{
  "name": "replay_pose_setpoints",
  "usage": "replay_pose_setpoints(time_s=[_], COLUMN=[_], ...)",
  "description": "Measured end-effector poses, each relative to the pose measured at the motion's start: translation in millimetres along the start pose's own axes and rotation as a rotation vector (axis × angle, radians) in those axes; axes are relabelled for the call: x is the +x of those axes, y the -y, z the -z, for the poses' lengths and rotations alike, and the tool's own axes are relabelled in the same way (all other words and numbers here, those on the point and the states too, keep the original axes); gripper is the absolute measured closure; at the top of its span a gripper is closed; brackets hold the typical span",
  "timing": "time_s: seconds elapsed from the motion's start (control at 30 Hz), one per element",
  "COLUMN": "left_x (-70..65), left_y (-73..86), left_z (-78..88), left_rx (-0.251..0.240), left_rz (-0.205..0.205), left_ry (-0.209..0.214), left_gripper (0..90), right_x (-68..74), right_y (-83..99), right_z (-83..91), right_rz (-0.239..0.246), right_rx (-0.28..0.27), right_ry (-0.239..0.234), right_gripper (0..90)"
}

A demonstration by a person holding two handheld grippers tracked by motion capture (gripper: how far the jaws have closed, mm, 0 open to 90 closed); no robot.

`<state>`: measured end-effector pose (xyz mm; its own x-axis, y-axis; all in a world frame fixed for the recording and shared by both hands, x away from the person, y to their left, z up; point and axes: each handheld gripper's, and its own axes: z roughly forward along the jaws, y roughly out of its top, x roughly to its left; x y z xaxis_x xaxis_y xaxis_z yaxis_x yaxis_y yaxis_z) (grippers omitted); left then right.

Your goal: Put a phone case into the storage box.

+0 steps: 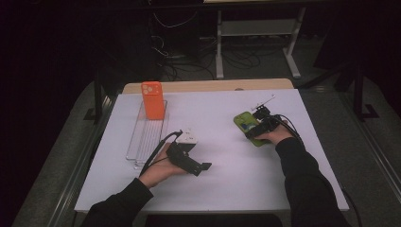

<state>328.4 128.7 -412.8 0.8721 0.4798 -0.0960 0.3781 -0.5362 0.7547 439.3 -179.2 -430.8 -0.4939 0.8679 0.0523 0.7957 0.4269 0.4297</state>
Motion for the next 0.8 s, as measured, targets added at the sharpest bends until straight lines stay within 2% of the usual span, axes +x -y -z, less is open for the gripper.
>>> replay_pose_setpoints(time_s=[0.27,0.47,0.67,0.8], left_x=[0.2,1.4,2.4,3.6], left_y=[0.0,0.2,1.6,1.0], left_z=[0.4,1.0,1.2,2.0], left_rx=[0.001,0.012,-0.011,0.001], left_rz=[-0.003,-0.014,0.010,0.007], left_ry=[0.000,-0.001,0.007,0.007], left_gripper=[0.0,0.0,0.0,0.0], right_x=[2.4,3.1,2.9,2.6], right_y=[1.3,1.9,2.9,2.4], right_z=[-5.1,-5.2,-4.9,-4.6], right_rz=[0.015,0.017,0.018,0.015], right_rx=[0.044,0.044,0.036,0.039], right_ry=[0.007,0.009,0.009,0.004], right_gripper=[12.2,12.8,14.8,15.3])
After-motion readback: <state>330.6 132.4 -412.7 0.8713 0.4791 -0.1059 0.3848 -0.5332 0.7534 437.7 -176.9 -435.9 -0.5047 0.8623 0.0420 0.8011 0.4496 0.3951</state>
